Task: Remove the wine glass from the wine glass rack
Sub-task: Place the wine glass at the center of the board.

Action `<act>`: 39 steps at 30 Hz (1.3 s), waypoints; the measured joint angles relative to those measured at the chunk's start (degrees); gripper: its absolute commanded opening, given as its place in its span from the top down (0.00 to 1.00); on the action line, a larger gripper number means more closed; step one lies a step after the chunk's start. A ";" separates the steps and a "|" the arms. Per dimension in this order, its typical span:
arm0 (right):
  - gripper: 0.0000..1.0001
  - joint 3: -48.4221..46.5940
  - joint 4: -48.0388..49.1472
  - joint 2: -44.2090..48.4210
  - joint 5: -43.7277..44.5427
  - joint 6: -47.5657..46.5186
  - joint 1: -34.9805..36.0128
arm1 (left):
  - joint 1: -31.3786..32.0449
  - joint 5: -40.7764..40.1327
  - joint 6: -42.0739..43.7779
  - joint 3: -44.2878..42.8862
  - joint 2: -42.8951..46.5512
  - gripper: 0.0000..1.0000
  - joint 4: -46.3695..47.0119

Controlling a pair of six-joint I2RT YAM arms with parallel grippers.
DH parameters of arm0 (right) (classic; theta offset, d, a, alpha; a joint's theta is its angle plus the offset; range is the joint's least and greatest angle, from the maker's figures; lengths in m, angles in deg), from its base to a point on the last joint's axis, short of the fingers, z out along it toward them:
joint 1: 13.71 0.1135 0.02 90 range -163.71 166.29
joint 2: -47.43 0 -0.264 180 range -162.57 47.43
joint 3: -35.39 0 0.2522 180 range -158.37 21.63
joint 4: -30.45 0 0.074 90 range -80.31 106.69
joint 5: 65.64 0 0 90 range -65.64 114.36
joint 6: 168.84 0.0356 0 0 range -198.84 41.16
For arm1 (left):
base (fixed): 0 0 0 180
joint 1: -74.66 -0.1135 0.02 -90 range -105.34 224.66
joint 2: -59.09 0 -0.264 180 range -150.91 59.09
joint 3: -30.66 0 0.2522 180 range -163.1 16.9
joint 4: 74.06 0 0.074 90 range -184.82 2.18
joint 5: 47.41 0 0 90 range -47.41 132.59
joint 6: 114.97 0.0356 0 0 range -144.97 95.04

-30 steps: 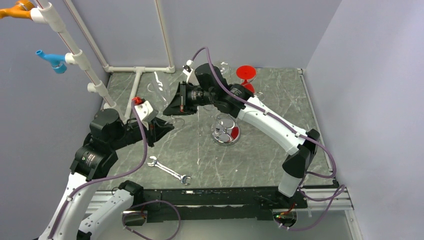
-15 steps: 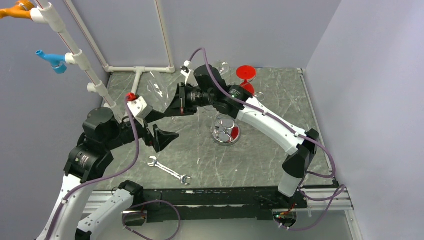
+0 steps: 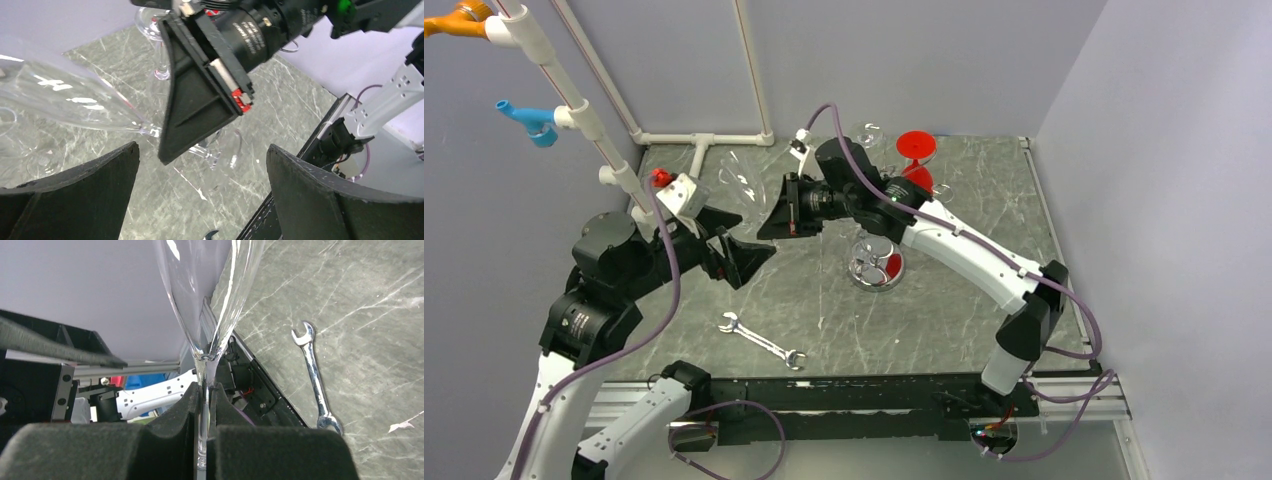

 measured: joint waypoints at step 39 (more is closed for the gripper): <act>1.00 17.84 16.39 16.48 -1.97 -2.12 0.00 | 0.00 -11.08 -19.39 -0.13 -6.51 0.00 8.33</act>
